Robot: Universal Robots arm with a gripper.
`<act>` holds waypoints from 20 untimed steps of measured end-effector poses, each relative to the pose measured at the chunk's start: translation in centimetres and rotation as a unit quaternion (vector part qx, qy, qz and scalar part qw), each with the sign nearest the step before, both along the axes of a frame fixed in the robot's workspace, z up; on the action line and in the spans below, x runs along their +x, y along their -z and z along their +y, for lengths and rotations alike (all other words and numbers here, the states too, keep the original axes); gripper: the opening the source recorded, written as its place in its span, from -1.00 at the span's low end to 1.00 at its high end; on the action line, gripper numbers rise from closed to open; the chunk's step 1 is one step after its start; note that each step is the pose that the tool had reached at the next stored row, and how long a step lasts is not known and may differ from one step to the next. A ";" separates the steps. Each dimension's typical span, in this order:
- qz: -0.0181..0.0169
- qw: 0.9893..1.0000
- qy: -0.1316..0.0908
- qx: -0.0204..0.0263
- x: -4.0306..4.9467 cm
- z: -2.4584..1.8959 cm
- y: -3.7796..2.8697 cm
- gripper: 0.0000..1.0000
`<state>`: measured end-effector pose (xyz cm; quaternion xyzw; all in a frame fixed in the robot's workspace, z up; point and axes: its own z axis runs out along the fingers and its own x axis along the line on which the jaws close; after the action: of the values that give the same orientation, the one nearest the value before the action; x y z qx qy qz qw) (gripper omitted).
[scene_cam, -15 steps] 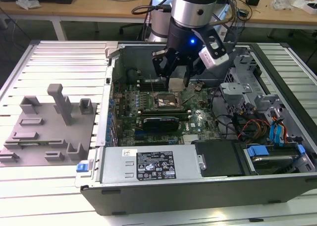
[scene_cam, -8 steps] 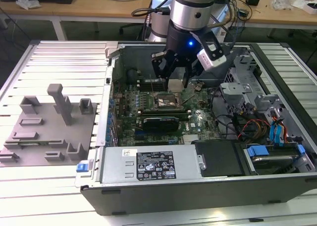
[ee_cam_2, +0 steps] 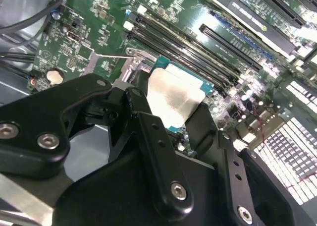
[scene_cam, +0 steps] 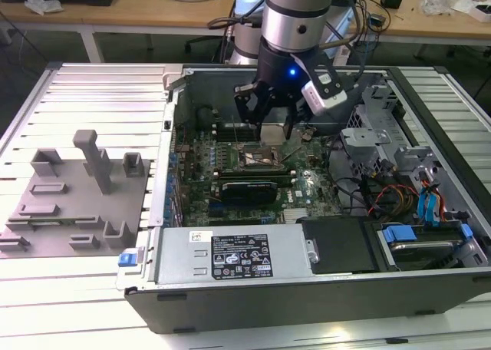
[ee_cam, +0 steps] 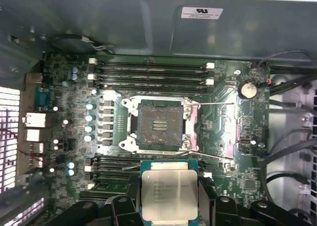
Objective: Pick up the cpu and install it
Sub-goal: 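Pick up the cpu and move it towards the insertion slot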
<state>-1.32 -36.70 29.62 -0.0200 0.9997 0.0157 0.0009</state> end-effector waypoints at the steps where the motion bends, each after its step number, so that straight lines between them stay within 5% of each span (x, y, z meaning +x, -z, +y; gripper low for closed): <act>1: -0.007 1.000 0.000 0.000 -0.04 0.00 0.05 0.09; 4: -0.010 1.000 0.003 0.000 -0.09 0.12 0.32 0.09; 8: -0.010 1.000 0.009 0.000 -0.11 1.17 0.75 0.09; 18: -0.010 1.000 0.016 0.000 -1.01 2.63 1.29 0.09; 20: -0.010 1.000 0.017 0.000 -1.27 3.22 1.48 0.09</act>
<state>-2.59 -33.48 28.14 -0.0027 0.9998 0.0153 0.0108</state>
